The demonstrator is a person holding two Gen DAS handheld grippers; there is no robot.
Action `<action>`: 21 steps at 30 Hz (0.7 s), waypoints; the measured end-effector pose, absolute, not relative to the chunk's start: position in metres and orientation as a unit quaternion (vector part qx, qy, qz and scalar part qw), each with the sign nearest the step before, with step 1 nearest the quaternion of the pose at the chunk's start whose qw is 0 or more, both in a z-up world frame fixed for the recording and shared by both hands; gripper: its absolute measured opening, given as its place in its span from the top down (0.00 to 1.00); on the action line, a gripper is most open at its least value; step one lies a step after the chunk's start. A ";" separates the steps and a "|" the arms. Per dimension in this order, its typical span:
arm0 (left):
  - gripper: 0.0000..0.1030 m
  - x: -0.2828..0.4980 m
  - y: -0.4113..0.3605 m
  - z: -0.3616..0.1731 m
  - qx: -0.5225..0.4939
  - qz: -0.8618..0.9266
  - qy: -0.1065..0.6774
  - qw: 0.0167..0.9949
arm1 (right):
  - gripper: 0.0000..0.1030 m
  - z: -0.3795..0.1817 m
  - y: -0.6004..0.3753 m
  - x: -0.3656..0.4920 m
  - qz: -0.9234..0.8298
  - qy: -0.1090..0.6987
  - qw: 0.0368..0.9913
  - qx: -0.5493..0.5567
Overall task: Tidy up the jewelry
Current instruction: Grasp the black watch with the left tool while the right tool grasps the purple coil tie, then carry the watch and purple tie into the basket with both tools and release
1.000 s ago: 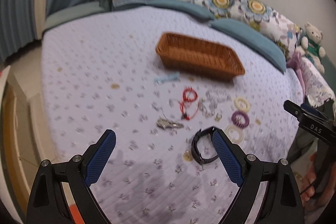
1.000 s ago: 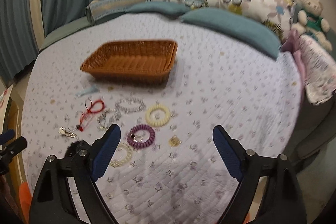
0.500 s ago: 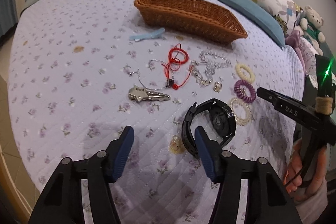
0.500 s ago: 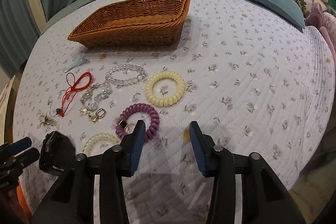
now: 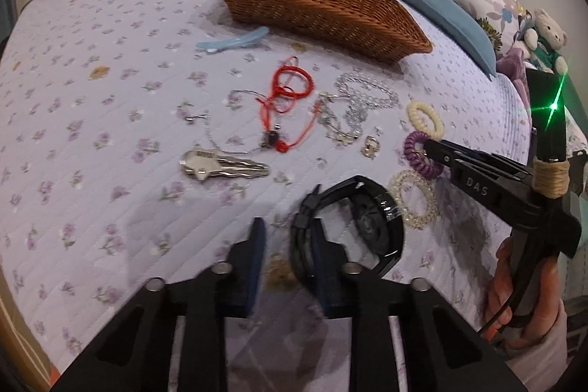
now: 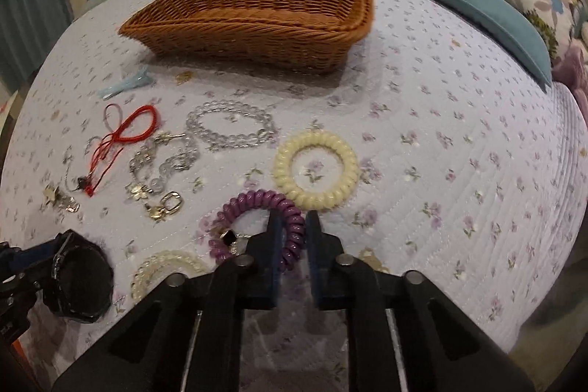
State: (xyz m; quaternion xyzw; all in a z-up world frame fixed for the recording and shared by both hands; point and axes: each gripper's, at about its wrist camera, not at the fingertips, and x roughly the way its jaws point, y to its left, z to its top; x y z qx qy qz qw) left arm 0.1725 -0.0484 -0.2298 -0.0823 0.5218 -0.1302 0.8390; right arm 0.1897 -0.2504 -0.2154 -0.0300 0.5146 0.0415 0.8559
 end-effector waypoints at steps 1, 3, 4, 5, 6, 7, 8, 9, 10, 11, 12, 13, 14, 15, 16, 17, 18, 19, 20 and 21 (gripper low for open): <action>0.90 0.173 -0.052 -0.230 -0.078 -0.134 0.522 0.839 | 0.86 -0.214 -0.249 0.189 0.046 0.512 0.857 -0.032; 0.90 0.171 -0.057 -0.228 -0.060 -0.128 0.517 0.844 | 0.86 -0.212 -0.250 0.187 0.057 0.510 0.858 -0.025; 0.90 0.171 -0.059 -0.226 -0.055 -0.127 0.513 0.847 | 0.87 -0.210 -0.250 0.185 0.061 0.507 0.859 -0.019; 0.90 0.170 -0.058 -0.226 -0.053 -0.128 0.510 0.849 | 0.87 -0.207 -0.252 0.184 0.065 0.505 0.861 -0.012; 0.90 0.170 -0.058 -0.223 -0.052 -0.128 0.506 0.851 | 0.87 -0.205 -0.254 0.184 0.069 0.503 0.862 -0.006; 0.90 0.169 -0.057 -0.221 -0.051 -0.127 0.503 0.854 | 0.87 -0.201 -0.256 0.183 0.072 0.499 0.863 -0.001; 0.90 0.169 -0.055 -0.218 -0.051 -0.124 0.499 0.856 | 0.87 -0.196 -0.258 0.182 0.073 0.495 0.866 0.003; 0.90 0.170 -0.054 -0.214 -0.052 -0.121 0.495 0.859 | 0.87 -0.190 -0.259 0.182 0.075 0.491 0.868 0.007; 0.90 0.171 -0.052 -0.211 -0.055 -0.120 0.491 0.861 | 0.87 -0.185 -0.260 0.182 0.077 0.487 0.870 0.011; 0.90 0.172 -0.049 -0.208 -0.059 -0.121 0.488 0.863 | 0.87 -0.180 -0.261 0.182 0.079 0.482 0.872 0.016; 0.90 0.173 -0.047 -0.203 -0.063 -0.122 0.483 0.865 | 0.87 -0.174 -0.262 0.183 0.081 0.478 0.875 0.019; 0.90 0.175 -0.045 -0.199 -0.065 -0.121 0.477 0.868 | 0.87 -0.169 -0.264 0.185 0.082 0.474 0.877 0.022; 0.90 0.176 -0.043 -0.196 -0.067 -0.120 0.472 0.871 | 0.87 -0.163 -0.264 0.186 0.084 0.468 0.879 0.025; 0.90 0.179 -0.043 -0.191 -0.067 -0.120 0.466 0.874 | 0.87 -0.156 -0.265 0.189 0.087 0.461 0.883 0.028; 0.90 0.182 -0.042 -0.186 -0.068 -0.121 0.461 0.877 | 0.87 -0.150 -0.264 0.193 0.089 0.455 0.885 0.030; 0.90 0.187 -0.041 -0.180 -0.068 -0.124 0.453 0.880 | 0.87 -0.143 -0.263 0.197 0.092 0.449 0.888 0.031; 0.90 0.192 -0.041 -0.176 -0.068 -0.126 0.448 0.882 | 0.87 -0.138 -0.263 0.203 0.095 0.445 0.890 0.032; 0.90 0.199 -0.041 -0.172 -0.068 -0.128 0.444 0.884 | 0.87 -0.132 -0.262 0.213 0.097 0.439 0.893 0.031; 0.90 0.207 -0.041 -0.167 -0.066 -0.128 0.439 0.887 | 0.87 -0.128 -0.261 0.219 0.096 0.435 0.895 0.030; 0.90 0.216 -0.041 -0.161 -0.063 -0.126 0.434 0.890 | 0.87 -0.123 -0.259 0.229 0.094 0.430 0.897 0.027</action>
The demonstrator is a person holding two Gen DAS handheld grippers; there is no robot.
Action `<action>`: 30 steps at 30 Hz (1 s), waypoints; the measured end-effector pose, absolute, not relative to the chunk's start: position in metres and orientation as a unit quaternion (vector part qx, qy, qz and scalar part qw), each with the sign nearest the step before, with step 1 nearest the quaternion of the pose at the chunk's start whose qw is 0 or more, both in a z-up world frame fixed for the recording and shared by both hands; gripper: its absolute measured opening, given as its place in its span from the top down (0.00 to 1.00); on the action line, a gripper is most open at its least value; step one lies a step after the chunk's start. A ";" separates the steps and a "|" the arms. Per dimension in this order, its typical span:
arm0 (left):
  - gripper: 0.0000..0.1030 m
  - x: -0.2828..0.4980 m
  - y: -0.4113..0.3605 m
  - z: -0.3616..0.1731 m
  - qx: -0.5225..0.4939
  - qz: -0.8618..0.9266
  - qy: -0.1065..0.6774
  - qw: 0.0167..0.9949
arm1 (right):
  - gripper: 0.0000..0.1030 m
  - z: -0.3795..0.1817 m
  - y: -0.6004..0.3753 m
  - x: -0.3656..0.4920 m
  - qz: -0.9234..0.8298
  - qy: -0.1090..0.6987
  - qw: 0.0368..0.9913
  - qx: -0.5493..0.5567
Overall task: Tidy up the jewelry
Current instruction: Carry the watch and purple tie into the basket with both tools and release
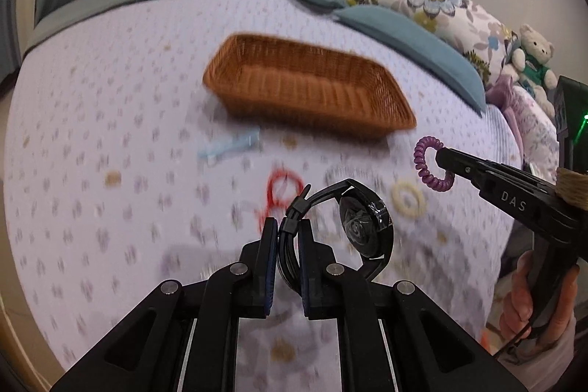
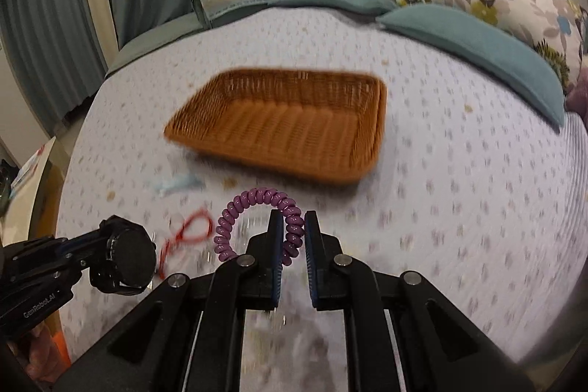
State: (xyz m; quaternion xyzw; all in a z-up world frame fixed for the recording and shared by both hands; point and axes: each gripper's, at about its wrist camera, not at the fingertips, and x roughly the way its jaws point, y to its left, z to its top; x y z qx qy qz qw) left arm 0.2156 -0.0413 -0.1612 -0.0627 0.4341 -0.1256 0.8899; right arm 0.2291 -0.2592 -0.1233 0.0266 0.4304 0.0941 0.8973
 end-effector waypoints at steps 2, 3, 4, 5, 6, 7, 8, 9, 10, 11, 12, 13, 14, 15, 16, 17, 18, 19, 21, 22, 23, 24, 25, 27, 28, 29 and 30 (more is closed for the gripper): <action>0.90 0.236 -0.043 -0.150 -0.055 -0.122 0.421 0.897 | 0.87 -0.117 -0.258 0.246 0.094 0.421 0.902 0.023; 0.90 0.245 -0.044 -0.146 -0.055 -0.122 0.416 0.899 | 0.87 -0.115 -0.256 0.257 0.091 0.416 0.905 0.020; 0.90 0.256 -0.045 -0.141 -0.056 -0.123 0.411 0.901 | 0.87 -0.114 -0.255 0.269 0.089 0.414 0.906 0.019; 0.90 0.269 -0.047 -0.136 -0.059 -0.124 0.407 0.903 | 0.87 -0.114 -0.255 0.277 0.088 0.415 0.906 0.020; 0.90 0.283 -0.049 -0.132 -0.061 -0.126 0.403 0.904 | 0.87 -0.115 -0.255 0.289 0.088 0.416 0.905 0.023; 0.90 0.294 -0.052 -0.129 -0.064 -0.125 0.402 0.905 | 0.87 -0.117 -0.255 0.302 0.086 0.418 0.904 0.025; 0.90 0.309 -0.055 -0.127 -0.065 -0.124 0.400 0.906 | 0.87 -0.120 -0.254 0.314 0.083 0.421 0.903 0.026; 0.90 0.323 -0.059 -0.126 -0.064 -0.124 0.399 0.906 | 0.87 -0.123 -0.255 0.325 0.080 0.424 0.902 0.028; 0.90 0.337 -0.062 -0.125 -0.064 -0.123 0.398 0.907 | 0.87 -0.126 -0.255 0.337 0.077 0.429 0.900 0.031; 0.90 0.354 -0.067 -0.125 -0.062 -0.124 0.399 0.907 | 0.87 -0.132 -0.256 0.351 0.078 0.437 0.895 0.037; 0.90 0.367 -0.075 -0.126 -0.062 -0.124 0.402 0.905 | 0.87 -0.138 -0.257 0.361 0.078 0.444 0.891 0.043; 0.90 0.382 -0.078 -0.129 -0.062 -0.124 0.407 0.903 | 0.87 -0.145 -0.258 0.374 0.076 0.455 0.886 0.049; 0.90 0.393 -0.080 -0.133 -0.060 -0.123 0.411 0.901 | 0.87 -0.150 -0.258 0.381 0.074 0.461 0.883 0.051; 0.90 0.405 -0.083 -0.137 -0.058 -0.123 0.416 0.899 | 0.87 -0.155 -0.257 0.388 0.073 0.468 0.879 0.052; 0.90 0.415 -0.086 -0.141 -0.056 -0.122 0.421 0.897 | 0.87 -0.162 -0.256 0.395 0.072 0.474 0.876 0.052; 0.90 0.424 -0.089 -0.147 -0.054 -0.121 0.427 0.894 | 0.87 -0.168 -0.255 0.401 0.069 0.481 0.872 0.049; 0.90 0.432 -0.091 -0.154 -0.054 -0.119 0.435 0.891 | 0.87 -0.173 -0.253 0.406 0.067 0.488 0.869 0.047; 0.90 0.439 -0.093 -0.161 -0.054 -0.116 0.443 0.887 | 0.87 -0.179 -0.252 0.411 0.066 0.494 0.866 0.046; 0.90 0.451 -0.096 -0.175 -0.053 -0.112 0.458 0.880 | 0.87 -0.190 -0.253 0.414 0.065 0.505 0.859 0.046; 0.90 0.455 -0.097 -0.180 -0.051 -0.109 0.463 0.878 | 0.87 -0.194 -0.253 0.415 0.064 0.509 0.857 0.046; 0.90 0.458 -0.098 -0.186 -0.048 -0.107 0.468 0.876 | 0.87 -0.197 -0.253 0.417 0.062 0.512 0.856 0.044; 0.90 0.460 -0.098 -0.191 -0.046 -0.106 0.472 0.874 | 0.87 -0.200 -0.253 0.418 0.060 0.515 0.854 0.042; 0.89 0.462 -0.099 -0.194 -0.044 -0.104 0.475 0.873 | 0.87 -0.202 -0.252 0.419 0.060 0.518 0.852 0.041; 0.89 0.466 -0.101 -0.198 -0.040 -0.101 0.478 0.872 | 0.87 -0.207 -0.254 0.421 0.061 0.523 0.849 0.041; 0.89 0.467 -0.101 -0.198 -0.039 -0.101 0.477 0.872 | 0.87 -0.208 -0.254 0.420 0.062 0.525 0.848 0.042; 0.88 0.468 -0.102 -0.197 -0.040 -0.102 0.477 0.872 | 0.87 -0.210 -0.255 0.419 0.063 0.525 0.847 0.043; 0.87 0.468 -0.102 -0.195 -0.042 -0.104 0.477 0.872 | 0.86 -0.209 -0.255 0.418 0.064 0.524 0.848 0.046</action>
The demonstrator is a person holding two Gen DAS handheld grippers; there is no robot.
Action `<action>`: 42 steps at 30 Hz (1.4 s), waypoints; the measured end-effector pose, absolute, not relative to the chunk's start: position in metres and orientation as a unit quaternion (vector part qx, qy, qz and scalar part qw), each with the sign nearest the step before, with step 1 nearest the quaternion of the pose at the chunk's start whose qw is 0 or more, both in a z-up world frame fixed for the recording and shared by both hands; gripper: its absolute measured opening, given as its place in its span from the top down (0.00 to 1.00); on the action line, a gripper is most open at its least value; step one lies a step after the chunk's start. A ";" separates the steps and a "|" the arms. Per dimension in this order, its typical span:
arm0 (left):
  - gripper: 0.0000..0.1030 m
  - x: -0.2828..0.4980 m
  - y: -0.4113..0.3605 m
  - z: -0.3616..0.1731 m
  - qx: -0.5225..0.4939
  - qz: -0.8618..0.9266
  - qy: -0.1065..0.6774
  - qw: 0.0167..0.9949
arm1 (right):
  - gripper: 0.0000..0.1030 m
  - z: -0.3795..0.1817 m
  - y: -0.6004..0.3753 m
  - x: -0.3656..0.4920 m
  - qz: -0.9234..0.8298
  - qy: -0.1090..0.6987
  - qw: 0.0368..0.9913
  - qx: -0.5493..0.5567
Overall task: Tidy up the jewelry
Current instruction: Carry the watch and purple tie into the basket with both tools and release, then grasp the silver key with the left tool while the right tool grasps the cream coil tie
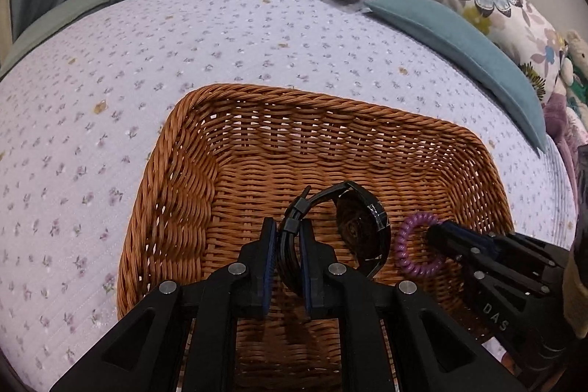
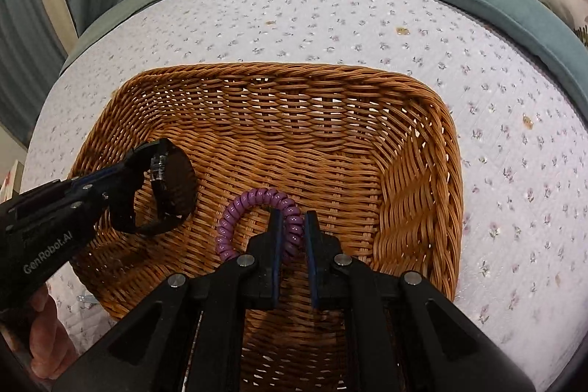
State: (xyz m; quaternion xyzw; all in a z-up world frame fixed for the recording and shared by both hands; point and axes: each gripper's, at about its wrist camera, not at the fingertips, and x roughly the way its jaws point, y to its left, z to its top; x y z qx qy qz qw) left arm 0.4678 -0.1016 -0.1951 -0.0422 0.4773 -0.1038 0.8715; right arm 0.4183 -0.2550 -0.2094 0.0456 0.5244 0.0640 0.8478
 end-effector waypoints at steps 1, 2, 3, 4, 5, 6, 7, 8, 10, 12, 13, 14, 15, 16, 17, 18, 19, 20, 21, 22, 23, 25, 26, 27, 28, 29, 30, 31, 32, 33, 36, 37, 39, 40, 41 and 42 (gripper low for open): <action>0.86 0.466 -0.101 -0.193 -0.046 -0.110 0.476 0.872 | 0.86 -0.207 -0.256 0.417 0.067 0.522 0.849 0.050; 0.84 0.464 -0.100 -0.190 -0.050 -0.117 0.473 0.872 | 0.83 -0.204 -0.257 0.416 0.070 0.517 0.851 0.055; 0.79 0.461 -0.099 -0.186 -0.052 -0.125 0.470 0.872 | 0.81 -0.201 -0.259 0.414 0.071 0.513 0.853 0.057; 0.72 0.458 -0.098 -0.182 -0.053 -0.128 0.465 0.874 | 0.77 -0.197 -0.260 0.411 0.072 0.509 0.856 0.057; 0.69 0.454 -0.097 -0.176 -0.052 -0.128 0.458 0.878 | 0.76 -0.193 -0.260 0.407 0.071 0.504 0.859 0.054; 0.67 0.448 -0.096 -0.169 -0.050 -0.128 0.449 0.883 | 0.75 -0.188 -0.260 0.403 0.070 0.500 0.861 0.052; 0.67 0.442 -0.093 -0.163 -0.050 -0.130 0.444 0.885 | 0.72 -0.182 -0.261 0.396 0.070 0.495 0.865 0.049; 0.67 0.435 -0.090 -0.156 -0.052 -0.134 0.438 0.887 | 0.69 -0.175 -0.263 0.392 0.071 0.491 0.867 0.049; 0.67 0.423 -0.087 -0.143 -0.056 -0.140 0.428 0.891 | 0.66 -0.164 -0.265 0.378 0.073 0.480 0.873 0.048; 0.67 0.404 -0.081 -0.129 -0.057 -0.148 0.413 0.897 | 0.64 -0.151 -0.267 0.359 0.073 0.468 0.880 0.044; 0.67 0.395 -0.079 -0.123 -0.056 -0.150 0.407 0.899 | 0.64 -0.145 -0.268 0.350 0.073 0.462 0.883 0.044; 0.67 0.384 -0.076 -0.116 -0.055 -0.153 0.400 0.902 | 0.62 -0.136 -0.270 0.340 0.075 0.456 0.886 0.044; 0.67 0.372 -0.073 -0.109 -0.055 -0.156 0.393 0.905 | 0.61 -0.129 -0.272 0.329 0.078 0.449 0.889 0.045; 0.66 0.359 -0.070 -0.102 -0.055 -0.160 0.385 0.908 | 0.59 -0.121 -0.274 0.319 0.078 0.443 0.892 0.045; 0.66 0.346 -0.067 -0.095 -0.054 -0.164 0.376 0.910 | 0.56 -0.116 -0.273 0.311 0.078 0.439 0.894 0.044; 0.62 0.336 -0.065 -0.089 -0.053 -0.166 0.370 0.913 | 0.55 -0.111 -0.275 0.300 0.078 0.433 0.897 0.043; 0.58 0.325 -0.062 -0.083 -0.052 -0.167 0.362 0.915 | 0.55 -0.106 -0.276 0.289 0.078 0.428 0.900 0.040; 0.57 0.313 -0.059 -0.077 -0.050 -0.167 0.354 0.919 | 0.55 -0.103 -0.275 0.283 0.079 0.425 0.901 0.038; 0.55 0.300 -0.056 -0.071 -0.048 -0.166 0.347 0.922 | 0.55 -0.101 -0.276 0.275 0.079 0.422 0.902 0.037; 0.55 0.289 -0.053 -0.066 -0.047 -0.167 0.340 0.924 | 0.55 -0.097 -0.277 0.265 0.078 0.418 0.904 0.033; 0.55 0.276 -0.049 -0.061 -0.047 -0.167 0.331 0.928 | 0.55 -0.094 -0.277 0.258 0.076 0.416 0.906 0.031; 0.55 0.256 -0.041 -0.055 -0.049 -0.167 0.322 0.931 | 0.55 -0.089 -0.281 0.243 0.075 0.409 0.909 0.031; 0.55 0.244 -0.035 -0.051 -0.052 -0.167 0.318 0.932 | 0.55 -0.087 -0.282 0.235 0.076 0.405 0.911 0.034; 0.55 0.236 -0.032 -0.050 -0.055 -0.166 0.316 0.933 | 0.55 -0.086 -0.284 0.228 0.077 0.401 0.912 0.037; 0.55 0.226 -0.027 -0.049 -0.059 -0.166 0.313 0.933 | 0.55 -0.085 -0.286 0.222 0.079 0.397 0.913 0.039; 0.55 0.220 -0.023 -0.048 -0.062 -0.165 0.312 0.934 | 0.55 -0.084 -0.288 0.216 0.081 0.393 0.915 0.041; 0.55 0.212 -0.019 -0.049 -0.067 -0.166 0.311 0.933 | 0.55 -0.083 -0.288 0.211 0.082 0.390 0.916 0.042; 0.55 0.205 -0.014 -0.050 -0.072 -0.167 0.312 0.933 | 0.52 -0.084 -0.291 0.203 0.082 0.385 0.918 0.042; 0.55 0.198 -0.010 -0.052 -0.075 -0.167 0.313 0.932 | 0.46 -0.084 -0.293 0.200 0.081 0.384 0.919 0.041; 0.55 0.192 -0.006 -0.055 -0.075 -0.165 0.315 0.932 | 0.43 -0.086 -0.296 0.194 0.079 0.382 0.920 0.042; 0.55 0.181 0.005 -0.071 -0.077 -0.155 0.329 0.928 | 0.39 -0.095 -0.300 0.185 0.076 0.382 0.920 0.048; 0.55 0.178 0.009 -0.079 -0.081 -0.154 0.338 0.925 | 0.39 -0.100 -0.303 0.183 0.072 0.387 0.918 0.049; 0.55 0.175 0.015 -0.098 -0.088 -0.152 0.358 0.917 | 0.39 -0.111 -0.305 0.183 0.062 0.398 0.914 0.048; 0.55 0.174 0.017 -0.108 -0.088 -0.150 0.368 0.914 | 0.39 -0.117 -0.306 0.184 0.058 0.403 0.912 0.049; 0.55 0.175 0.018 -0.121 -0.087 -0.148 0.382 0.908 | 0.39 -0.124 -0.309 0.186 0.054 0.409 0.910 0.053; 0.55 0.177 0.019 -0.131 -0.087 -0.147 0.393 0.903 | 0.39 -0.132 -0.311 0.189 0.050 0.415 0.907 0.057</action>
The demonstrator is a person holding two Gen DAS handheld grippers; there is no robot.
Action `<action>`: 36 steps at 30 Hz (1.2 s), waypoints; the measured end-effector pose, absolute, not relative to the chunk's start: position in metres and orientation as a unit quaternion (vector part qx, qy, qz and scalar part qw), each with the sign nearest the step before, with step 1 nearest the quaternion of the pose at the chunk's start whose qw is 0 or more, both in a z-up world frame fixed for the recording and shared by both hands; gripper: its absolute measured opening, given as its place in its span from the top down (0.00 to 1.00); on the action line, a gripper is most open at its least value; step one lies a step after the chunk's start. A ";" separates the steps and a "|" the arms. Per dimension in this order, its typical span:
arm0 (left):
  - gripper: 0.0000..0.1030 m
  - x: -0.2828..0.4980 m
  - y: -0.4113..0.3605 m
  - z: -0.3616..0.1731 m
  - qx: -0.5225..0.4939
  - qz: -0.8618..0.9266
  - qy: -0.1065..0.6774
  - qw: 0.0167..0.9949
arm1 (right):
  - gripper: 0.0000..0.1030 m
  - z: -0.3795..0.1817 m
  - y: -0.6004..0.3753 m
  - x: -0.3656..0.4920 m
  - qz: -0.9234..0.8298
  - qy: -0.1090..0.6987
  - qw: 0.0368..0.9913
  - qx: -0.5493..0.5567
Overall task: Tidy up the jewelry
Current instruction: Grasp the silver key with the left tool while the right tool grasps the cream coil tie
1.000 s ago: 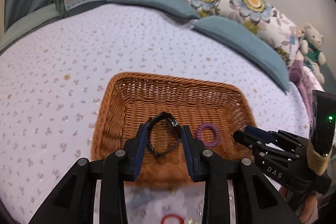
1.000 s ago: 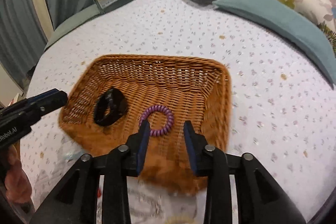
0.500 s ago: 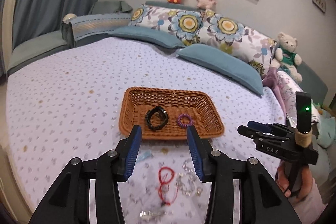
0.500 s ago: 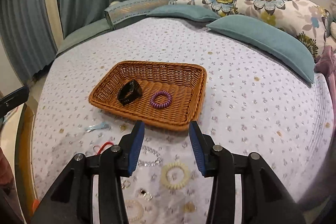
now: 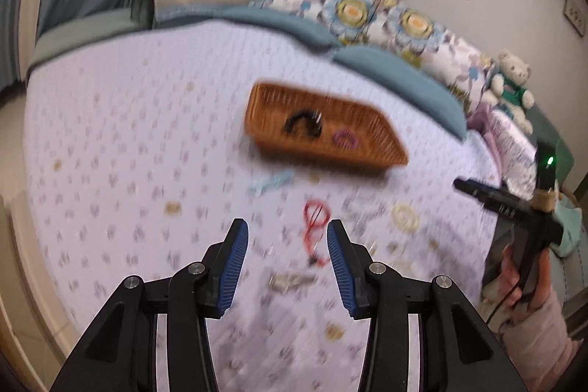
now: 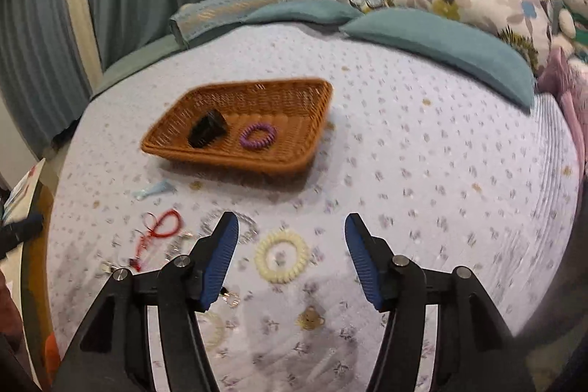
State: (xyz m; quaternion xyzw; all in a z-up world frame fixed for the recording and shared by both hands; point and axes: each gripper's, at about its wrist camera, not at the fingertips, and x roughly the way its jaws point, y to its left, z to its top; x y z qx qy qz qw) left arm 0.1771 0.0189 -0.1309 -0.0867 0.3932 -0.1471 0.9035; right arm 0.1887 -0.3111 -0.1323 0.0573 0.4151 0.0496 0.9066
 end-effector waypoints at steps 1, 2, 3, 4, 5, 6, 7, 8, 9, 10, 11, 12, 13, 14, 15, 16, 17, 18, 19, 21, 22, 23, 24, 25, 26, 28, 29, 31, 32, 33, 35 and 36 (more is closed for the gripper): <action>0.55 0.178 0.019 -0.142 -0.086 -0.147 0.404 0.899 | 0.39 -0.139 -0.312 0.191 0.045 0.421 0.904 0.061; 0.55 0.180 0.020 -0.153 -0.088 -0.150 0.416 0.893 | 0.39 -0.148 -0.315 0.195 0.042 0.429 0.900 0.065; 0.55 0.183 0.018 -0.165 -0.089 -0.152 0.428 0.886 | 0.39 -0.157 -0.316 0.198 0.038 0.438 0.895 0.071; 0.55 0.186 0.017 -0.176 -0.090 -0.153 0.440 0.881 | 0.39 -0.165 -0.317 0.200 0.036 0.445 0.892 0.076; 0.55 0.188 0.015 -0.182 -0.091 -0.154 0.445 0.877 | 0.39 -0.173 -0.319 0.203 0.035 0.453 0.887 0.082; 0.55 0.191 0.014 -0.190 -0.093 -0.158 0.451 0.874 | 0.39 -0.181 -0.321 0.206 0.034 0.461 0.882 0.088; 0.55 0.193 0.013 -0.197 -0.096 -0.161 0.455 0.870 | 0.39 -0.187 -0.322 0.209 0.031 0.467 0.879 0.093; 0.55 0.195 0.010 -0.201 -0.097 -0.162 0.459 0.868 | 0.39 -0.192 -0.323 0.211 0.028 0.472 0.876 0.095; 0.55 0.197 0.009 -0.205 -0.098 -0.165 0.462 0.866 | 0.39 -0.196 -0.324 0.212 0.027 0.475 0.875 0.094; 0.55 0.200 0.008 -0.210 -0.098 -0.166 0.466 0.863 | 0.39 -0.200 -0.323 0.215 0.026 0.479 0.872 0.093; 0.55 0.203 0.006 -0.212 -0.098 -0.166 0.469 0.862 | 0.40 -0.203 -0.322 0.216 0.025 0.483 0.871 0.091; 0.55 0.205 0.003 -0.216 -0.096 -0.168 0.473 0.859 | 0.40 -0.206 -0.321 0.218 0.025 0.487 0.869 0.086; 0.55 0.207 0.000 -0.218 -0.095 -0.170 0.475 0.858 | 0.44 -0.208 -0.319 0.218 0.026 0.489 0.868 0.083; 0.55 0.208 -0.003 -0.221 -0.093 -0.173 0.478 0.856 | 0.48 -0.210 -0.316 0.219 0.027 0.491 0.867 0.077; 0.55 0.208 -0.006 -0.223 -0.090 -0.178 0.481 0.854 | 0.50 -0.211 -0.314 0.220 0.027 0.494 0.866 0.072; 0.55 0.208 -0.010 -0.225 -0.086 -0.185 0.484 0.851 | 0.54 -0.214 -0.312 0.221 0.027 0.498 0.864 0.065; 0.55 0.208 -0.013 -0.225 -0.084 -0.191 0.487 0.848 | 0.58 -0.216 -0.310 0.221 0.028 0.500 0.863 0.062; 0.55 0.206 -0.017 -0.226 -0.079 -0.197 0.490 0.846 | 0.59 -0.217 -0.309 0.221 0.029 0.501 0.863 0.059; 0.55 0.205 -0.020 -0.226 -0.074 -0.204 0.492 0.843 | 0.61 -0.217 -0.307 0.221 0.029 0.501 0.863 0.053; 0.55 0.198 -0.026 -0.225 -0.065 -0.222 0.497 0.836 | 0.64 -0.217 -0.305 0.221 0.031 0.500 0.864 0.049; 0.55 0.195 -0.028 -0.224 -0.066 -0.235 0.499 0.831 | 0.64 -0.217 -0.305 0.220 0.032 0.499 0.865 0.048; 0.55 0.191 -0.030 -0.222 -0.068 -0.250 0.500 0.827 | 0.64 -0.218 -0.304 0.220 0.032 0.499 0.864 0.047; 0.55 0.188 -0.031 -0.220 -0.068 -0.260 0.497 0.825 | 0.64 -0.218 -0.304 0.220 0.032 0.500 0.864 0.047; 0.55 0.186 -0.032 -0.217 -0.063 -0.257 0.493 0.829 | 0.64 -0.219 -0.305 0.220 0.032 0.500 0.864 0.048; 0.55 0.187 -0.033 -0.215 -0.053 -0.242 0.489 0.837 | 0.64 -0.220 -0.305 0.221 0.032 0.501 0.863 0.049; 0.55 0.192 -0.030 -0.213 -0.044 -0.218 0.484 0.846 | 0.64 -0.221 -0.304 0.222 0.033 0.503 0.862 0.049; 0.55 0.195 -0.030 -0.214 -0.042 -0.213 0.484 0.848 | 0.64 -0.221 -0.304 0.222 0.033 0.504 0.862 0.048; 0.55 0.202 -0.031 -0.215 -0.034 -0.214 0.485 0.847 | 0.64 -0.222 -0.302 0.224 0.034 0.505 0.861 0.044; 0.55 0.204 -0.035 -0.217 -0.023 -0.217 0.486 0.846 | 0.64 -0.222 -0.301 0.225 0.034 0.506 0.861 0.043; 0.55 0.205 -0.038 -0.218 -0.015 -0.219 0.488 0.845 | 0.64 -0.223 -0.300 0.225 0.034 0.507 0.860 0.041; 0.55 0.206 -0.044 -0.223 0.004 -0.222 0.493 0.841 | 0.63 -0.223 -0.298 0.228 0.034 0.508 0.860 0.037; 0.56 0.207 -0.046 -0.225 0.010 -0.223 0.495 0.840 | 0.63 -0.224 -0.297 0.229 0.034 0.508 0.860 0.034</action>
